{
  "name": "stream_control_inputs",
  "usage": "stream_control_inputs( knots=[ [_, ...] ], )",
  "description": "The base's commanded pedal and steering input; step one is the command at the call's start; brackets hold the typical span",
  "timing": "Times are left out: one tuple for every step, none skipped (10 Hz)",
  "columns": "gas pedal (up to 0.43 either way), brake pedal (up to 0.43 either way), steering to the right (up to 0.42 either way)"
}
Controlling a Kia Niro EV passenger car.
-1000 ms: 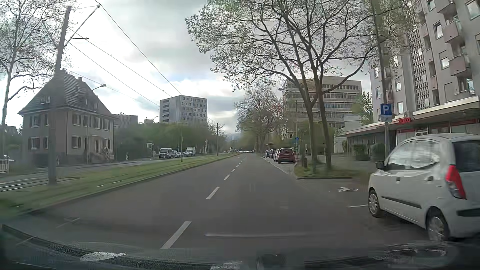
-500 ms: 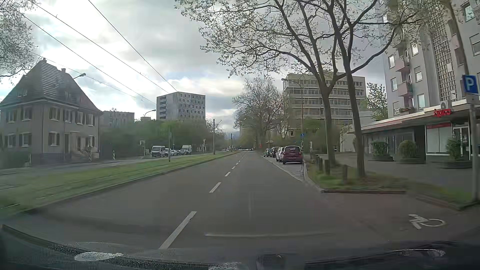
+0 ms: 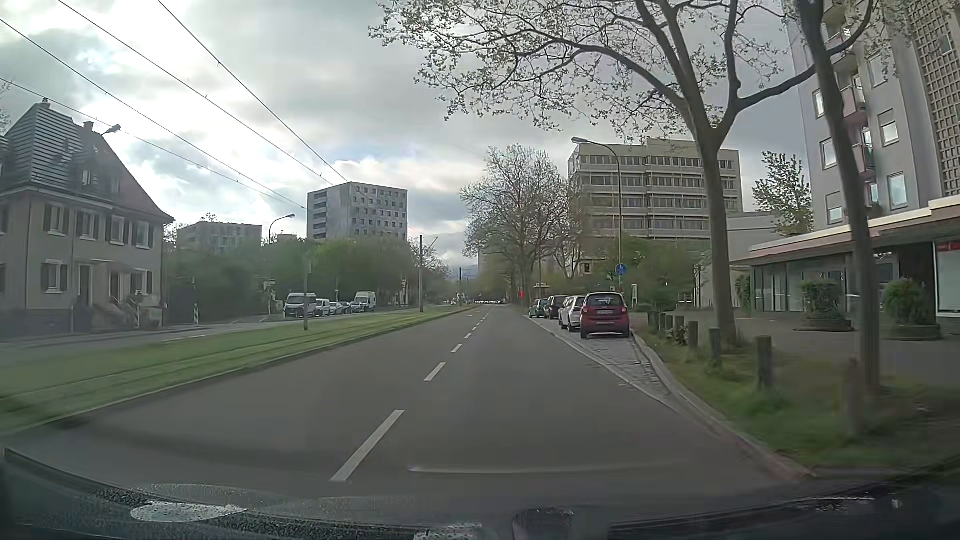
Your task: Follow the waypoints while adhering to traffic rules and regulations
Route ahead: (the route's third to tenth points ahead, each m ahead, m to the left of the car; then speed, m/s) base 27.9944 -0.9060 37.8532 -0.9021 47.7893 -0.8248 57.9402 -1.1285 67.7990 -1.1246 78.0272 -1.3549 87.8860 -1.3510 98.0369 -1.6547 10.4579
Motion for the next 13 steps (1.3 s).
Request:
stream_control_inputs(
  knots=[
    [0.13,0.0,0.002],
    [0.13,0.0,0.002],
    [0.13,0.0,0.002],
    [0.13,0.0,0.002],
    [0.13,0.0,0.002],
    [0.13,0.0,0.002],
    [0.13,0.0,0.002],
    [0.13,0.0,0.002],
    [0.13,0.0,0.002],
    [0.13,0.0,0.002],
    [0.13,0.0,0.002],
    [0.13,0.0,0.002],
    [0.13,0.0,0.002]
  ],
)
